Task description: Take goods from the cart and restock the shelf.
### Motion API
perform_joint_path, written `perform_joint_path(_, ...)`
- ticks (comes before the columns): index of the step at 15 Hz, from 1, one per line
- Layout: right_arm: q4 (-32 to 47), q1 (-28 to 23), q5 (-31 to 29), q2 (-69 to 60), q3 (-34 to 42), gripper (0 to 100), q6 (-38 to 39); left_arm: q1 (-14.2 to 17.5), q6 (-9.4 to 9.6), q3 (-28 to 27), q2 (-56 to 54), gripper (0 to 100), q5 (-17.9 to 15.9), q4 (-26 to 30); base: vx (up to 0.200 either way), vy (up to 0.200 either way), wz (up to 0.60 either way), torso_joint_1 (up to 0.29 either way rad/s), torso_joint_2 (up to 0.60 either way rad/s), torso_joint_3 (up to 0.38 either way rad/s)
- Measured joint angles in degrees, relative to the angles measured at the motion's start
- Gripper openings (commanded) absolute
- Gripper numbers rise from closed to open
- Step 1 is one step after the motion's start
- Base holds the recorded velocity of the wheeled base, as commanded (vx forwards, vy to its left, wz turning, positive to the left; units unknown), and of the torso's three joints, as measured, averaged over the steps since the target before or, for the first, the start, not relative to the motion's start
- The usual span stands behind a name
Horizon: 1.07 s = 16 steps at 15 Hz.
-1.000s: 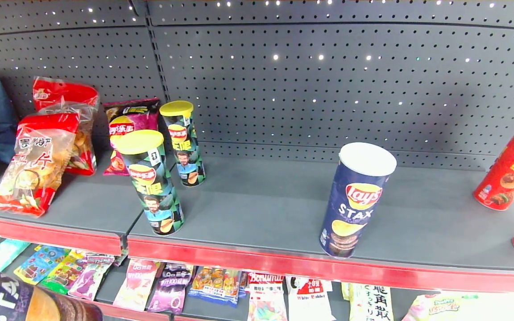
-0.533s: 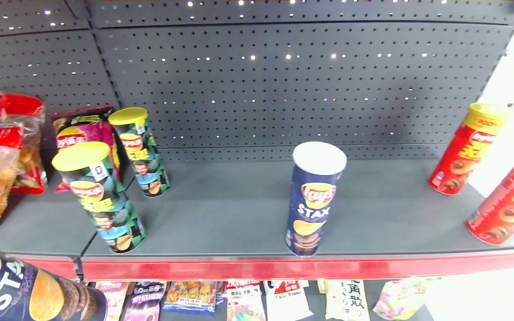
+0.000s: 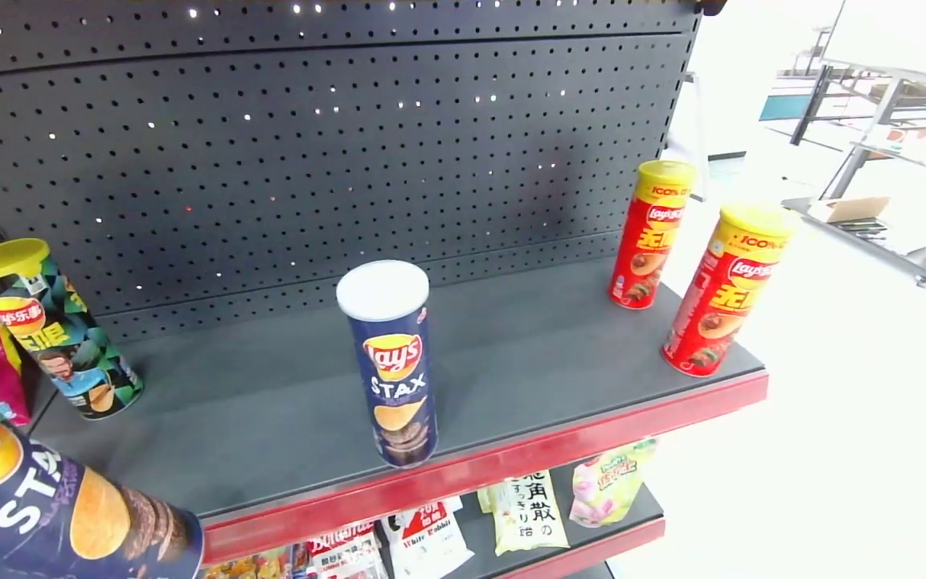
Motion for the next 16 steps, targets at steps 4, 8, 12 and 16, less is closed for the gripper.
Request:
perform_joint_path(4,0.00,-0.04,-0.45,0.00,0.00,100,0.04,-0.04,0.00,0.06,3.82,0,-0.09,-3.64,0.000,0.000,0.00,0.000,0.00,0.000)
perform_joint_path(8,0.02,-0.09,-0.48,0.00,0.00,100,1.54,-0.23,0.30,-0.16,13.35,0,-0.35,-11.76,0.000,0.000,0.00,0.000,0.00,0.000)
perform_joint_path(12,0.13,-0.06,-1.10,0.00,0.17,100,10.96,-4.13,0.44,-2.60,23.63,0,-0.11,-13.87,0.000,0.000,0.00,0.000,0.00,0.000)
perform_joint_path(16,0.11,-0.06,-6.11,0.00,0.17,100,20.66,-6.46,0.44,-4.83,30.46,0,0.06,-16.18,0.000,0.000,0.00,0.000,0.00,0.000)
